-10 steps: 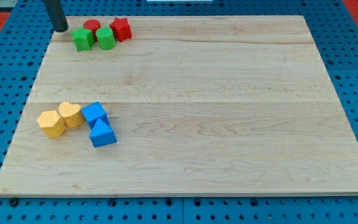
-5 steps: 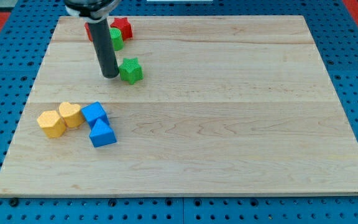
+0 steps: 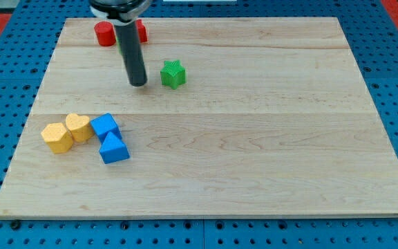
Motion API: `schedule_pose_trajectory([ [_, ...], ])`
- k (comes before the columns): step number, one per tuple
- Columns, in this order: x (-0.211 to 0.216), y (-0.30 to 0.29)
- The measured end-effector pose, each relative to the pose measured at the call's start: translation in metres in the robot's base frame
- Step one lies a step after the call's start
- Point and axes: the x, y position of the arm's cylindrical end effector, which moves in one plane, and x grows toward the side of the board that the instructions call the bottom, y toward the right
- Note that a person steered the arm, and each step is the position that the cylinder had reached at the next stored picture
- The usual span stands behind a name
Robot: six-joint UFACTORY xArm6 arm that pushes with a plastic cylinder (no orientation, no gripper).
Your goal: Push the green star to the center right
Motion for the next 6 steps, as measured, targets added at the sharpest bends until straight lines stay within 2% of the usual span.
schedule_pose_trajectory([
  [1, -0.018, 0.028],
  [2, -0.03, 0.029],
  [3, -0.022, 0.096],
  [4, -0.016, 0.194],
  [5, -0.001, 0.237],
  [6, 0.014, 0.177],
])
